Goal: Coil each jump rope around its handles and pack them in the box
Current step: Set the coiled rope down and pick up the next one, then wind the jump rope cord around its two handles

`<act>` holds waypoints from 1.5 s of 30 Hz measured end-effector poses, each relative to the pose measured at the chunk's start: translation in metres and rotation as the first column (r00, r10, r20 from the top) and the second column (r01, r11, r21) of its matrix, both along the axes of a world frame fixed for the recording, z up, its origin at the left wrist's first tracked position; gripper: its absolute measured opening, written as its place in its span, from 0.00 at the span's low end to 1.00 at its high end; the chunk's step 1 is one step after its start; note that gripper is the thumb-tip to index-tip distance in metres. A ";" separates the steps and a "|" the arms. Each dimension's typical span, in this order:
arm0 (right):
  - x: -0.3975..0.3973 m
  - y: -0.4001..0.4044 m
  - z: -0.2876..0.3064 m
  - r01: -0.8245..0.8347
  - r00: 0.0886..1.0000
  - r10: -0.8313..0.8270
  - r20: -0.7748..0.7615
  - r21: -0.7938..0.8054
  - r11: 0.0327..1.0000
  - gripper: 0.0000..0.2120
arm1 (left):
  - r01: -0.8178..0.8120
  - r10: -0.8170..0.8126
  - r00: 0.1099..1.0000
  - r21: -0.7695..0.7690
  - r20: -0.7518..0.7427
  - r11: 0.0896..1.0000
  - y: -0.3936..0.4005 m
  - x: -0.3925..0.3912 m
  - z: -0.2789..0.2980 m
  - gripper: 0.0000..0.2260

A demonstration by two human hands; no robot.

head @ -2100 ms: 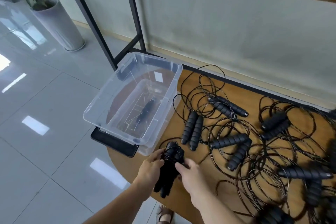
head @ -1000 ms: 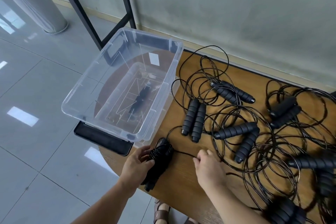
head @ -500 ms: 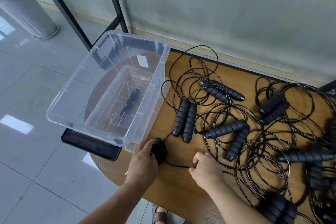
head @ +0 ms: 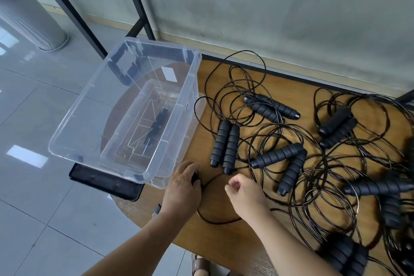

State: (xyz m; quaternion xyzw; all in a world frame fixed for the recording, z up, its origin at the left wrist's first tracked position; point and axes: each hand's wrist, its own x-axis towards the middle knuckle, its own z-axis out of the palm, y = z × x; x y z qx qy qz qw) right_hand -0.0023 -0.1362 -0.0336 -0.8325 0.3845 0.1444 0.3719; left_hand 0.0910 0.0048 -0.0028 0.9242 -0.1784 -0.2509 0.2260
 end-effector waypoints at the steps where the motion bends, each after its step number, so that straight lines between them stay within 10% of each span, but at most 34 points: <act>1: 0.004 -0.001 0.003 0.034 0.999 -0.034 0.031 -0.004 0.999 0.07 | 0.023 -0.023 1.000 -0.001 0.016 1.000 -0.006 0.001 0.001 0.19; 8: 0.035 -0.012 0.021 0.185 0.968 -0.162 0.192 -0.110 0.977 0.15 | -0.089 0.074 0.988 -0.106 -0.137 0.990 -0.066 0.029 0.007 0.18; 22: 0.070 -0.024 0.020 0.496 0.861 -0.508 -0.018 0.247 0.832 0.37 | -0.492 0.356 0.704 -0.062 -0.614 0.868 -0.105 0.058 -0.013 0.13; 30: 0.038 -0.015 0.072 0.444 0.786 -0.571 0.238 0.425 0.789 0.20 | -0.617 0.164 0.441 -0.165 -0.882 0.769 -0.089 0.054 0.036 0.18; 45: -0.005 -0.050 0.277 0.205 0.604 -0.561 0.566 0.569 0.796 0.17 | -0.235 -0.273 0.743 -0.620 -0.612 0.749 -0.113 0.031 0.264 0.20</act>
